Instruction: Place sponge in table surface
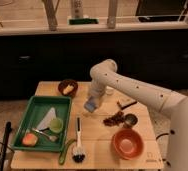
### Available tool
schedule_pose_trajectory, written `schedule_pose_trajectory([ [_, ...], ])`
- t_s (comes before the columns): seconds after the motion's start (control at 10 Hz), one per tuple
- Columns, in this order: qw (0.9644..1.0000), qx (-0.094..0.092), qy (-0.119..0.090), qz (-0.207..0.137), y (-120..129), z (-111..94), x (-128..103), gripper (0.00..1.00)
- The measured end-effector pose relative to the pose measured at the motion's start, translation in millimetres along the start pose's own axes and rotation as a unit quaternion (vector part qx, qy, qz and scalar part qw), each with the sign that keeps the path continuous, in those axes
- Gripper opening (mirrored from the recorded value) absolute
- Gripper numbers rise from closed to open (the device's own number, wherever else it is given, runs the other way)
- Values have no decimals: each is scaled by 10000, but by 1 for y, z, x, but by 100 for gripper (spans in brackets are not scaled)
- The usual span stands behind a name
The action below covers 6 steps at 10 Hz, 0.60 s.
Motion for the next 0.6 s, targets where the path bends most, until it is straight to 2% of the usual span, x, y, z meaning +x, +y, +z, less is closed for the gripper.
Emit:
schedule_pose_trajectory([
  [0.2,9999,98,42,-102,-3,-18,-3,0],
  [0.6,9995,229,53,-208,-7,-33,-6,0],
])
